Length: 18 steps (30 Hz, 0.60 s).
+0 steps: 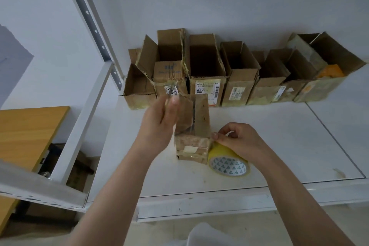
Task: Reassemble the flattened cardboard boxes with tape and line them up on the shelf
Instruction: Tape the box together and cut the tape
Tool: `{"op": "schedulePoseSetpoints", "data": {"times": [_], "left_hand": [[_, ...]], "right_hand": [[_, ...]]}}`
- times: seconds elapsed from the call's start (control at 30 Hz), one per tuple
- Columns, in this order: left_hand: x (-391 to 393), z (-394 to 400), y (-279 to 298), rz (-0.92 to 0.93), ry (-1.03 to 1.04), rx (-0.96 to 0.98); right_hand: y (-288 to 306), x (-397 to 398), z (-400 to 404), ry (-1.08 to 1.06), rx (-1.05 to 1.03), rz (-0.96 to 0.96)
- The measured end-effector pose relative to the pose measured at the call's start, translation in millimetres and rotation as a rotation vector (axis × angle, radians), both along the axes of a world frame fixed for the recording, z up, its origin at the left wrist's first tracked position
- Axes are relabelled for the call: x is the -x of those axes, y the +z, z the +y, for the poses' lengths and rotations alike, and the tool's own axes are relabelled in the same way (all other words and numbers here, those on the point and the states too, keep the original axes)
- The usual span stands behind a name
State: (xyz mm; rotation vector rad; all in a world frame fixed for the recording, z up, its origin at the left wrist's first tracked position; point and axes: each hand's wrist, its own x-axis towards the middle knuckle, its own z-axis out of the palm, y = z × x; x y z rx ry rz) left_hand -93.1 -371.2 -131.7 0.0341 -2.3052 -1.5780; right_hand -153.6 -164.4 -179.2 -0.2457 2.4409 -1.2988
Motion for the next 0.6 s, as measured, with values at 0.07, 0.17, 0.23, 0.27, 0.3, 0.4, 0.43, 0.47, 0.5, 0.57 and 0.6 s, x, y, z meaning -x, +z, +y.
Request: {"op": "schedulePoseSetpoints", "data": {"times": [0.07, 0.17, 0.23, 0.27, 0.3, 0.4, 0.43, 0.47, 0.5, 0.57, 0.6], "left_hand": [[12.0, 14.3, 11.8, -0.059, -0.22, 0.014], [27.0, 27.5, 7.6, -0.212, -0.356, 0.127], [33.2, 27.1, -3.0, -0.225, -0.289, 0.17], [34.9, 25.8, -7.6, -0.202, -0.255, 0.168], [36.2, 25.3, -11.0, -0.174, -0.24, 0.166], [36.6, 27.6, -15.0, -0.124, -0.24, 0.204], [36.8, 28.2, -15.0, -0.122, -0.237, 0.214], [36.8, 28.5, -15.1, -0.121, -0.232, 0.22], [36.5, 28.4, -15.1, -0.118, -0.227, 0.221], [35.3, 28.0, -15.0, -0.103, -0.234, 0.239], [34.7, 27.8, -14.7, -0.094, -0.239, 0.259]], "right_hand": [[1.9, 0.0, -1.1, 0.017, 0.015, -0.022], [6.6, 1.1, 5.8, 0.07, 0.104, -0.124], [9.5, 1.1, 16.3, 0.162, 0.191, -0.223], [9.8, 0.4, 21.2, 0.205, 0.211, -0.252], [9.2, -0.2, 24.8, 0.225, 0.222, -0.266], [4.9, -0.2, 25.3, 0.21, 0.215, -0.257], [3.7, 1.6, 23.5, 0.213, 0.172, -0.234], [2.0, 3.8, 22.1, 0.225, 0.101, -0.204], [0.2, 6.2, 20.9, 0.239, 0.02, -0.178], [-1.8, 8.1, 19.2, 0.239, -0.065, -0.17], [-2.2, 7.9, 18.3, 0.231, -0.067, -0.173]]}}
